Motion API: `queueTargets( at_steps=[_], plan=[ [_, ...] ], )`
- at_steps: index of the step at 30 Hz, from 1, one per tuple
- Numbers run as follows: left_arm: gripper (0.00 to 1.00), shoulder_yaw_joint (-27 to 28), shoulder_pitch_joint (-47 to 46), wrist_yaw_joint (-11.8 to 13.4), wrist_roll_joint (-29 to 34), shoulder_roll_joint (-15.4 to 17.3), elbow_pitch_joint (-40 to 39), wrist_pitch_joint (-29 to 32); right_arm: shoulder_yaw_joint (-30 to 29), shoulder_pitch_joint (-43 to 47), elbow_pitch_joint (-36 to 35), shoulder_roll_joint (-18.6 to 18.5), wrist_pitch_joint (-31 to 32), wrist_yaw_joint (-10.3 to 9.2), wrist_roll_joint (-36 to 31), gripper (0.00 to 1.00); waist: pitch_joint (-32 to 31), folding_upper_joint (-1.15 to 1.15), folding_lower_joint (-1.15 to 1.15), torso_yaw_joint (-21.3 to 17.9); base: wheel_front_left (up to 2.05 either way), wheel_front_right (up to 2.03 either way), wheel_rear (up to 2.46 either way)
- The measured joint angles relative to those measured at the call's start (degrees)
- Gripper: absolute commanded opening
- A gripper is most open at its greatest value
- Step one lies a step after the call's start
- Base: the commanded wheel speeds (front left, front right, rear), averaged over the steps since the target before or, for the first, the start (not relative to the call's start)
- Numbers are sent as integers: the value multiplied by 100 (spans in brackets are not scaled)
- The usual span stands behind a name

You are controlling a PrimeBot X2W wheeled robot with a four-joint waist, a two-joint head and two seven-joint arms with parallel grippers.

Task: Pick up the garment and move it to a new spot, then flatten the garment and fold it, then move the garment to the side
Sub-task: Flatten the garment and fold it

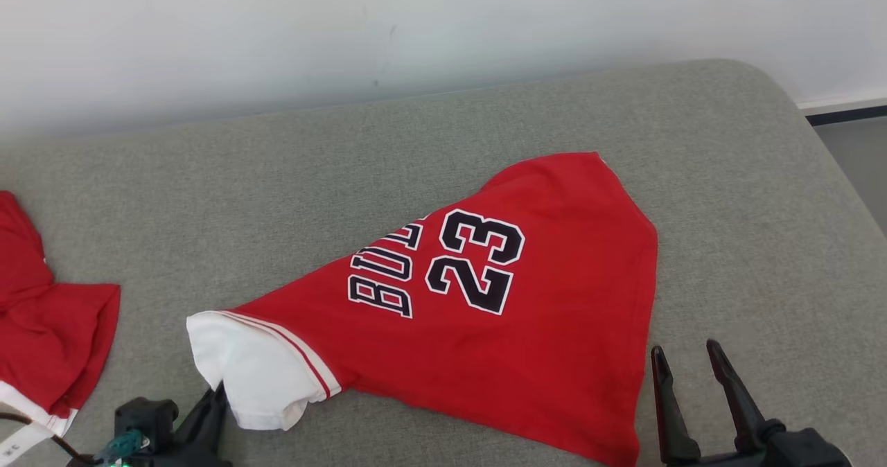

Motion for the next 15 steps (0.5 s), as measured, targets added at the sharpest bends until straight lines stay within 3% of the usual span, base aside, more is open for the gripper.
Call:
queueTargets(
  at_steps=[7, 9, 15],
  plan=[
    [0, 443, 282, 127, 118, 175, -639, 8, 38, 306, 216, 0, 1, 0, -100, 100, 30, 0, 0, 197, 0, 0, 0],
    [0, 486, 380, 271, 138, 156, -925, 8, 74, 322, 316, 1, 1, 0, -176, 100, 43, 0, 0, 256, 0, 0, 0],
    [0, 584, 470, 270, 127, 276, -1201, 8, -2, 438, 780, 0, 1, 0, -256, 100, 97, 0, 0, 383, 0, 0, 0]
  ],
)
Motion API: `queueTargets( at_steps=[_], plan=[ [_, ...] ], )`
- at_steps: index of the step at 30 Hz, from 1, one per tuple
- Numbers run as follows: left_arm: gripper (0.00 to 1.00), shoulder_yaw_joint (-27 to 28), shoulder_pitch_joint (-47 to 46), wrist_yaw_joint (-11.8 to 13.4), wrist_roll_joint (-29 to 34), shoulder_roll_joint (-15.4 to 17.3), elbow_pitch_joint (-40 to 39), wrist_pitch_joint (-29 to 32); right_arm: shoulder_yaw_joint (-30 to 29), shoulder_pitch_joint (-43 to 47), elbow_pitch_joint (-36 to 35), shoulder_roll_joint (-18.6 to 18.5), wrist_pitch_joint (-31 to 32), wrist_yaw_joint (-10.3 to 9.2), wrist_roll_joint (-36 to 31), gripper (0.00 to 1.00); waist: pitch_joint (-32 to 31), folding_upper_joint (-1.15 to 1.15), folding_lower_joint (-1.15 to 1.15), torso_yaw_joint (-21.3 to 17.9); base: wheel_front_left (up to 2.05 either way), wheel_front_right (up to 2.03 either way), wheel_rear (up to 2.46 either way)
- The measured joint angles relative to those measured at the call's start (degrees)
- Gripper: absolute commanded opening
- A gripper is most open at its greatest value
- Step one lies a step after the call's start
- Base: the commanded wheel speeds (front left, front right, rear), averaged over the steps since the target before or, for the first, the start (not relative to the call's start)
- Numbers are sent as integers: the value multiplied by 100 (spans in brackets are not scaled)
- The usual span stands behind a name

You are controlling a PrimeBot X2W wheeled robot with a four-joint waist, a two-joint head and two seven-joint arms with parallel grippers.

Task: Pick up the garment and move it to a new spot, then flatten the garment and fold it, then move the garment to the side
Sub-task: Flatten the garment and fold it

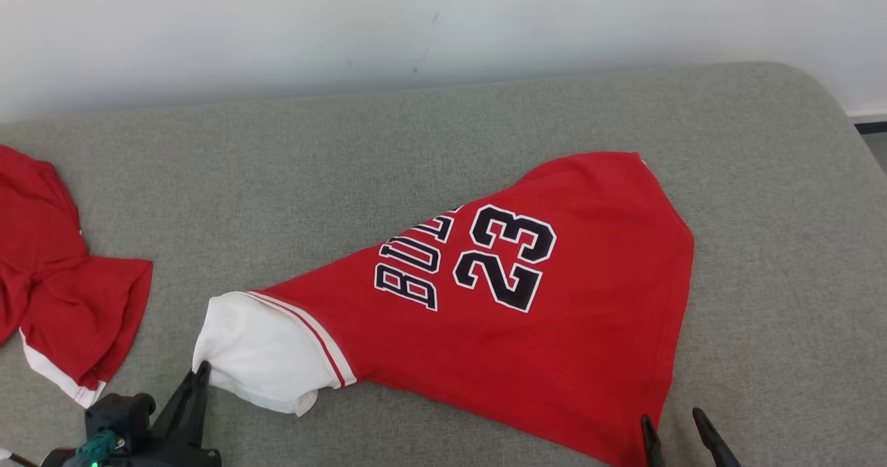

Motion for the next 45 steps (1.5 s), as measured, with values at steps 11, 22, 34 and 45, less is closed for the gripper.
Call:
queueTargets(
  at_steps=[11, 22, 34, 45],
  plan=[
    [0, 71, -13, 143, 2, 169, -422, 55, 310, -269, 1069, 1, -1, 0, 230, 100, 277, 0, 0, 3, 0, 0, 0],
    [0, 116, -35, 281, -30, 253, -914, 149, 471, -148, 793, -5, 0, 0, 186, 0, 304, 0, 1, 73, 0, 0, 0],
    [0, 910, -17, 60, -1239, 179, -2793, 267, -35, 146, -1410, -571, -1, 1, 625, 0, -101, 0, 0, 18, 0, 0, 0],
    [0, 1288, -1265, -24, -1852, 454, -3886, 1018, 192, -1831, -1789, -1711, 237, 0, 1803, 0, -734, 0, 0, -129, 0, 0, 0]
  ],
)
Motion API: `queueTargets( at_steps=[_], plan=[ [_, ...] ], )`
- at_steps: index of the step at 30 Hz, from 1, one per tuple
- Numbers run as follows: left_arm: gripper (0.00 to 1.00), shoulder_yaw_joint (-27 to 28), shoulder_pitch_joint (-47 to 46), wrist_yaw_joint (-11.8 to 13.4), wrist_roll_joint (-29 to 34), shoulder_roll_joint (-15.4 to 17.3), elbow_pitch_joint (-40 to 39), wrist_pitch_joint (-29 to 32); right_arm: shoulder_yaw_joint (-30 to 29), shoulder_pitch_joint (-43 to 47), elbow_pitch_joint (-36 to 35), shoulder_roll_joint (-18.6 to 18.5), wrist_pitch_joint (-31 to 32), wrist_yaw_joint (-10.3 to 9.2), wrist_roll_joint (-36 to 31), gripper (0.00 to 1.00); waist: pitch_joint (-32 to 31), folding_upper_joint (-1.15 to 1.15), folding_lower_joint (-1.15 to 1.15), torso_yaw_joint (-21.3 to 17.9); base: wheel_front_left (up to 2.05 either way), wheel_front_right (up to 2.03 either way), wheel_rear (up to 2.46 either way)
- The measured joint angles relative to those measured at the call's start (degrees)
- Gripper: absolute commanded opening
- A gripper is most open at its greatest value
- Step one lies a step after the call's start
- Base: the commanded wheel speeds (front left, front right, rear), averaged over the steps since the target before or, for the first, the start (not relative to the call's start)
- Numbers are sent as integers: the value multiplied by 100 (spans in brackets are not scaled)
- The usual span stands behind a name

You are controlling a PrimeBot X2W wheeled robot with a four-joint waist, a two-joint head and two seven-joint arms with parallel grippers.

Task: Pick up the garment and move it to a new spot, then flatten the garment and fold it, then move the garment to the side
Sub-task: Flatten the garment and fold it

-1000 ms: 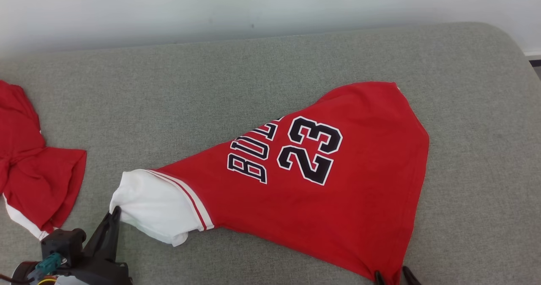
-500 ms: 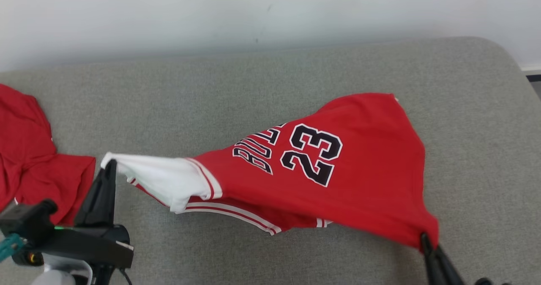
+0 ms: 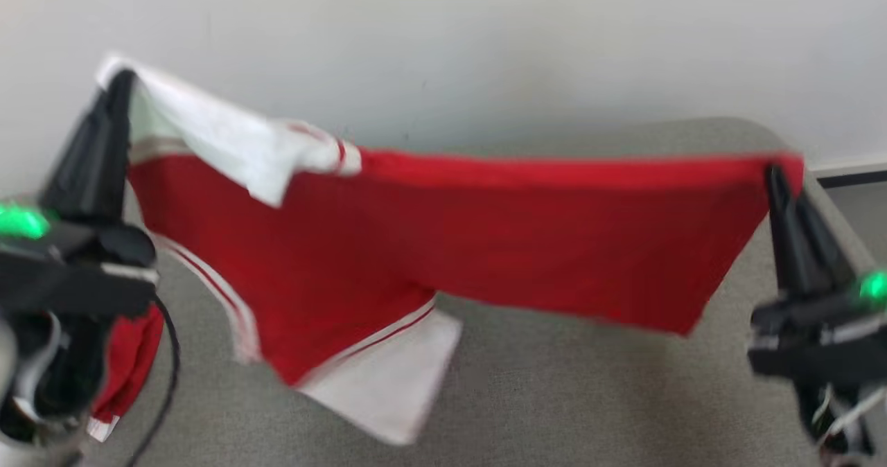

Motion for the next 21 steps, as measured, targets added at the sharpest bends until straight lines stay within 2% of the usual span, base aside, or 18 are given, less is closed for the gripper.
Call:
queueTargets(
  at_steps=[2, 3, 7, 12, 21],
  plan=[
    [0, 23, -185, -53, -4, 59, -11, 60, 78, -298, 40, -140, 68, 1, 114, 0, -58, 0, 0, -16, 0, 0, 0],
    [0, 62, -570, -163, -103, 90, -11, 152, 183, -910, 133, -370, 168, 1, 374, 0, -164, 0, 0, -49, 0, 0, 0],
    [0, 64, -1315, -293, -188, 97, 56, 315, 391, -1902, 341, -788, 316, 1, 627, 0, -341, 0, 0, -87, 0, 0, 0],
    [0, 133, -2163, -280, -349, 90, -25, 577, 593, -2711, 377, -1300, 477, 1, 833, 0, -470, 0, 0, -32, 0, 0, 0],
    [0, -89, -2721, -129, -152, 158, -1, 917, 443, -3044, 211, -1602, 650, 1, 910, 0, -511, 0, 0, 70, 0, 0, 0]
  ],
)
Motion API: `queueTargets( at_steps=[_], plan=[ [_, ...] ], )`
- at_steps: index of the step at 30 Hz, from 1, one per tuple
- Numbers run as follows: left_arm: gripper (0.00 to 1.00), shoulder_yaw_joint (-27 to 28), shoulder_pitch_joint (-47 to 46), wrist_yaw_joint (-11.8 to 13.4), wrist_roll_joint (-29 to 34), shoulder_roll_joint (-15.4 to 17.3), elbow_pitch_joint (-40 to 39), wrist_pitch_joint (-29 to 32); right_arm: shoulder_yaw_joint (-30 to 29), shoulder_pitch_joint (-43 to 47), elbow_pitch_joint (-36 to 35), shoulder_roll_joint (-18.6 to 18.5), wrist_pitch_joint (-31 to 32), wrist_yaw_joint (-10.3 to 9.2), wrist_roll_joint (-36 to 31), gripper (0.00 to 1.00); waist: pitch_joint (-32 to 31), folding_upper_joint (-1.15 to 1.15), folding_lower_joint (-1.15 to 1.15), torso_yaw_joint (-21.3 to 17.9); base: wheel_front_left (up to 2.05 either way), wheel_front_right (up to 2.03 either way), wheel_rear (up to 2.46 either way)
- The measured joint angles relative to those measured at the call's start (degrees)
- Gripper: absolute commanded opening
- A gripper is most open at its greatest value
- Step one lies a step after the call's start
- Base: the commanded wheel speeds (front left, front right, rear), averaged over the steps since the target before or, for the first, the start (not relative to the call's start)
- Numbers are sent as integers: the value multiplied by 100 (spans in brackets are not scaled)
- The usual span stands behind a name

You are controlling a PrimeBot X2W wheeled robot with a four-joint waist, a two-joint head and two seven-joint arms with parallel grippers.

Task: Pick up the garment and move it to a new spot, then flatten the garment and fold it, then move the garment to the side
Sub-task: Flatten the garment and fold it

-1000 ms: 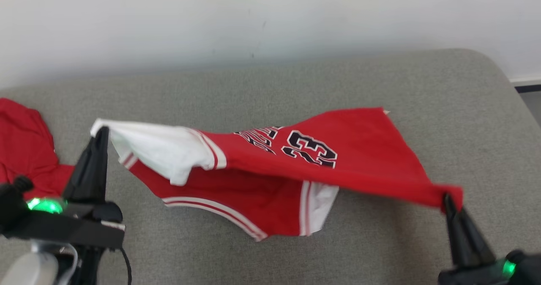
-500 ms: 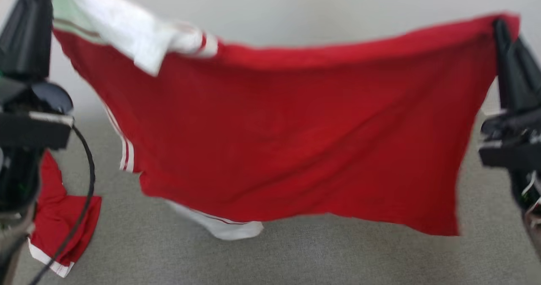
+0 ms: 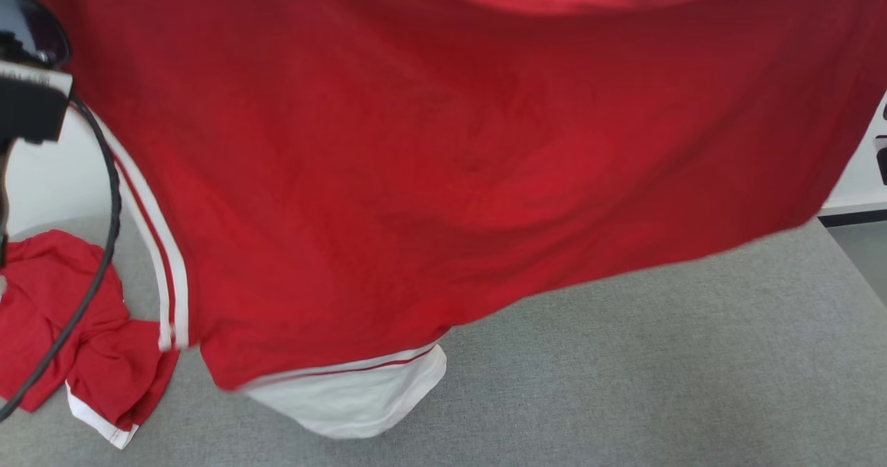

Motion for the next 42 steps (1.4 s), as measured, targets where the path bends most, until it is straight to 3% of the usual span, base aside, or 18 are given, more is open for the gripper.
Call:
queueTargets(
  at_steps=[6, 10, 16, 20, 25, 28, 31, 37, 42],
  plan=[
    [0, -315, -169, 304, 179, 91, 361, 565, -90, -3, 44, 8, 333, 0, 37, 0, 100, 0, 0, 30, 0, 0, 0],
    [0, -716, -544, 111, 285, -10, 925, 879, 196, -299, 659, 76, 665, 0, 49, 0, 257, 0, 0, 61, 0, 0, 0],
    [0, -1220, -1678, -171, 623, -407, 2469, 1177, 576, -1549, 2169, 606, 979, 0, -30, 0, 703, 0, 2, 112, 0, 0, 0],
    [0, -1287, -2669, -214, 1031, -810, 3734, 634, 761, -2764, 3398, 1069, 767, 0, -365, 0, 1201, 0, 2, 144, 0, 0, 0],
    [0, -1327, -4153, -119, 1861, -1240, 5003, -850, 767, -4181, 4659, 1540, -68, 0, -872, 0, 1959, 1, 3, 156, 0, 0, 0],
    [0, -1392, -4981, -152, 2343, -1359, 5426, -1734, 513, -5014, 5203, 1691, -655, 0, -1188, 0, 2448, 1, 3, 154, 0, 0, 0],
    [0, -1241, -5484, -336, 2402, -1524, 5528, -1918, 380, -5596, 5570, 1798, -813, 0, -1374, 0, 2953, 1, 3, 156, 0, 0, 0],
    [0, -901, -5025, -522, 2437, -1666, 5200, -1936, 237, -5696, 6035, 1875, -872, 0, -1478, 0, 3938, 2, 4, 192, 0, 0, 0],
    [0, -1212, -3906, -563, 2039, -1639, 4486, -1936, 140, -5137, 6113, 1878, -875, 0, -1508, 0, 4601, 3, 4, 267, 0, 0, 0]
  ],
)
